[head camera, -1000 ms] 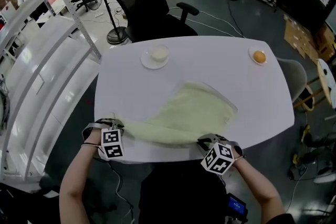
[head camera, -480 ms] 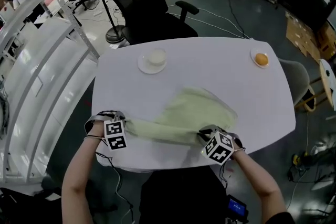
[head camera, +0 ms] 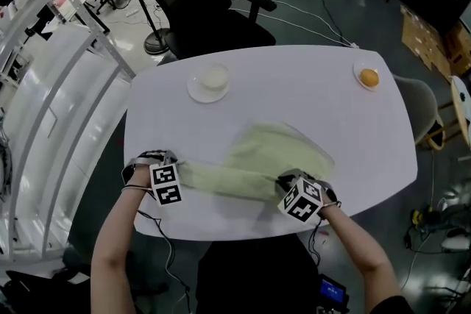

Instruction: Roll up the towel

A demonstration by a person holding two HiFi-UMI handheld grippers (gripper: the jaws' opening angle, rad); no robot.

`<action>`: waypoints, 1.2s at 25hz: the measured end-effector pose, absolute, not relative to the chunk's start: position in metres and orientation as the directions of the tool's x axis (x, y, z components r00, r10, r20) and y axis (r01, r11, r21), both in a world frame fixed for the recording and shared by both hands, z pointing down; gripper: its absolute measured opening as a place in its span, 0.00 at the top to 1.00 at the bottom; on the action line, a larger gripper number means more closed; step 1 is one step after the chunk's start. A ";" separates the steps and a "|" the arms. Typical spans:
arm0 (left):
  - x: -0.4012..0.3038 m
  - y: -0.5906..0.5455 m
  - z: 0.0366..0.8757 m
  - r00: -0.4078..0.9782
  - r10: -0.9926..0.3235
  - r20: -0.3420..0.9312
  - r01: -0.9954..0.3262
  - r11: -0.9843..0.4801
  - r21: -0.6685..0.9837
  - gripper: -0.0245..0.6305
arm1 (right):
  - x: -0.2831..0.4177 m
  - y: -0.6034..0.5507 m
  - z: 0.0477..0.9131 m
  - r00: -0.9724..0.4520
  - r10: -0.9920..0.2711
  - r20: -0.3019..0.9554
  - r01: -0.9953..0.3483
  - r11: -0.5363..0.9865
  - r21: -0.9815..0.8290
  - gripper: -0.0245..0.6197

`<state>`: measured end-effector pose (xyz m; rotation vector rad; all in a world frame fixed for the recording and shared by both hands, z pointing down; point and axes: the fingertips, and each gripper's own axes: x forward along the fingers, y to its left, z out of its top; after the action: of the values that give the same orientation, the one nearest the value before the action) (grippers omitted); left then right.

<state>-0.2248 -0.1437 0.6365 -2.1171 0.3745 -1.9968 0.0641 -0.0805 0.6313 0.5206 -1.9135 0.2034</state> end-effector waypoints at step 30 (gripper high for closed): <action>-0.192 -0.098 0.562 0.352 -0.412 0.840 -0.240 -0.907 -0.345 0.56 | 0.063 -0.044 0.568 -0.373 -0.411 0.832 -0.485 0.851 0.203 0.55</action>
<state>-0.1917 -0.0980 0.5620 -2.4456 0.5955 -1.5940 0.0628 -0.0439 0.5685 0.6569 -2.0103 0.0918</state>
